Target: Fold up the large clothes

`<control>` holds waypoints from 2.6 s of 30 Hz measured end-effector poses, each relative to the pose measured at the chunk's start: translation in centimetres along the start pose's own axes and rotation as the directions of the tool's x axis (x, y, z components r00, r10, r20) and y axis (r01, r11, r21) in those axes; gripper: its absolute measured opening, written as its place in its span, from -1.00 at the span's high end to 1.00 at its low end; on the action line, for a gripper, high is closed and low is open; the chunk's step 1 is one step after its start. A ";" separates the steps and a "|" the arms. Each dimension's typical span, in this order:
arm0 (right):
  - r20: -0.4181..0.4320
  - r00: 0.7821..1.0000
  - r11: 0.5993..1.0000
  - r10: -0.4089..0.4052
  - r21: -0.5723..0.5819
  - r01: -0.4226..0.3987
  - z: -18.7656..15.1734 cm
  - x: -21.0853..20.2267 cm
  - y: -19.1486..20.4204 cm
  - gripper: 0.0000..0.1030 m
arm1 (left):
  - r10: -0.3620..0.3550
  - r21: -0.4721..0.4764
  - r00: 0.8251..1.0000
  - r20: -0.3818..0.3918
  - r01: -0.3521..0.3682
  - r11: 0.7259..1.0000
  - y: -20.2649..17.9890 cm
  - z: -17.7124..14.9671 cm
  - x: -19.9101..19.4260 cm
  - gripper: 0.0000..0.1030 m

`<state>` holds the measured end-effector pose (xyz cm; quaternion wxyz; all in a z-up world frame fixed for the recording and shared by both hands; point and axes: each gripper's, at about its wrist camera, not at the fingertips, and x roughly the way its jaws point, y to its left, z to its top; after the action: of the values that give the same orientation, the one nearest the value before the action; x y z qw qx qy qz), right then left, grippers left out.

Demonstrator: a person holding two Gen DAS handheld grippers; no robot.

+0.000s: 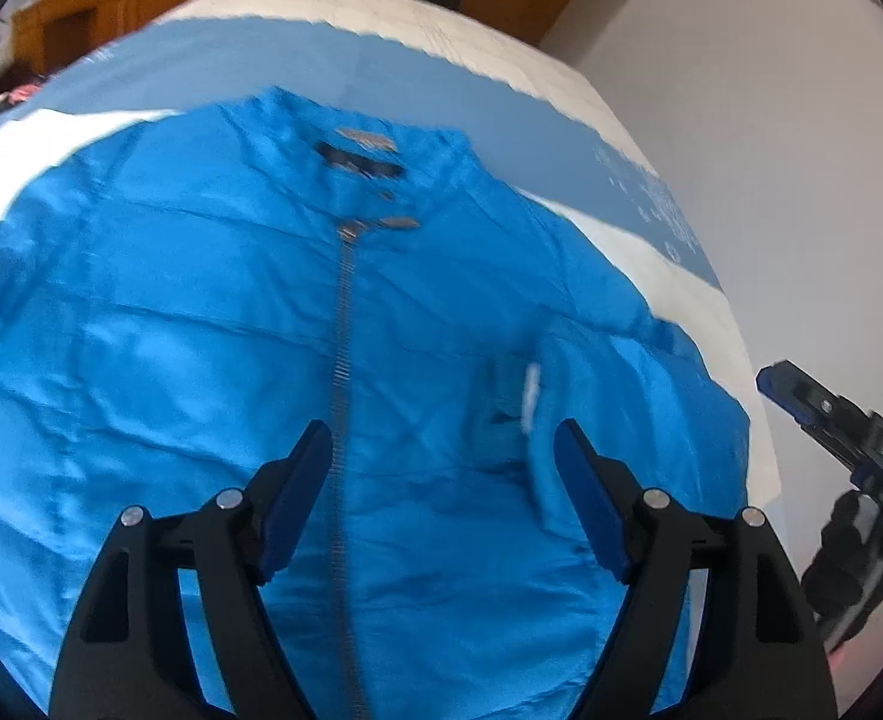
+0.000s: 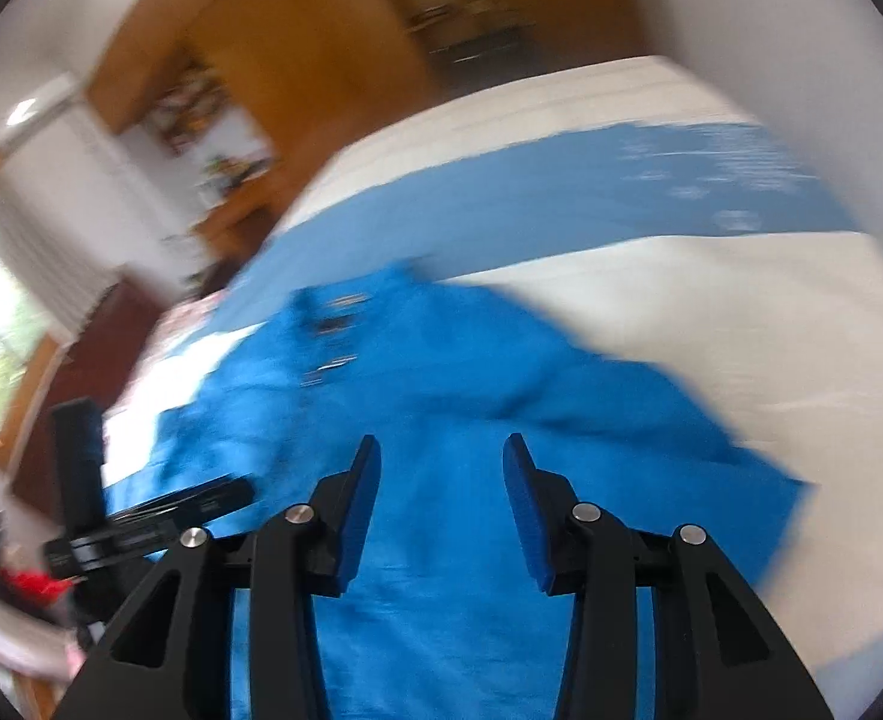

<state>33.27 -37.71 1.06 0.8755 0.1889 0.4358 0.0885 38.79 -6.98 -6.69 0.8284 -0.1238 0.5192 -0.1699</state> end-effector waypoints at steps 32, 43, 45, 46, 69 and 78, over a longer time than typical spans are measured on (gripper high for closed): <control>-0.103 0.990 0.993 0.101 0.073 -0.094 -1.1 5.2 -4.2 0.15 | 0.349 -0.190 0.911 0.220 -0.310 0.931 9.6 2.4 -5.6 0.70; -0.183 0.979 0.995 -0.094 -0.031 0.090 -2.9 9.1 -2.8 0.12 | 0.385 -0.202 0.916 0.113 -0.358 0.912 15.2 2.1 -3.3 0.45; -0.179 0.978 0.994 -0.108 -0.042 0.102 -2.9 9.2 -2.6 0.12 | 0.353 -0.228 0.930 0.105 -0.323 0.919 15.7 2.1 -3.9 0.40; -0.175 0.979 0.994 -0.106 -0.041 0.100 -2.8 8.9 -2.5 0.12 | 0.342 -0.238 0.934 0.106 -0.310 0.920 16.0 2.0 -4.2 0.35; -0.097 0.980 0.972 -0.175 -0.178 0.156 0.4 15.6 5.4 0.14 | 0.300 -0.091 0.949 0.095 -0.292 0.952 9.2 3.6 1.7 0.30; -0.156 0.987 0.986 -0.044 -0.166 0.018 -1.5 10.4 6.5 0.12 | 0.260 -0.011 0.961 0.097 -0.261 0.965 5.6 1.5 -1.0 0.28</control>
<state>38.42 -28.11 -4.73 0.8518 0.1017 0.4985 0.1251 40.57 -1.43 -7.42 0.8680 -0.0619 0.4898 -0.0537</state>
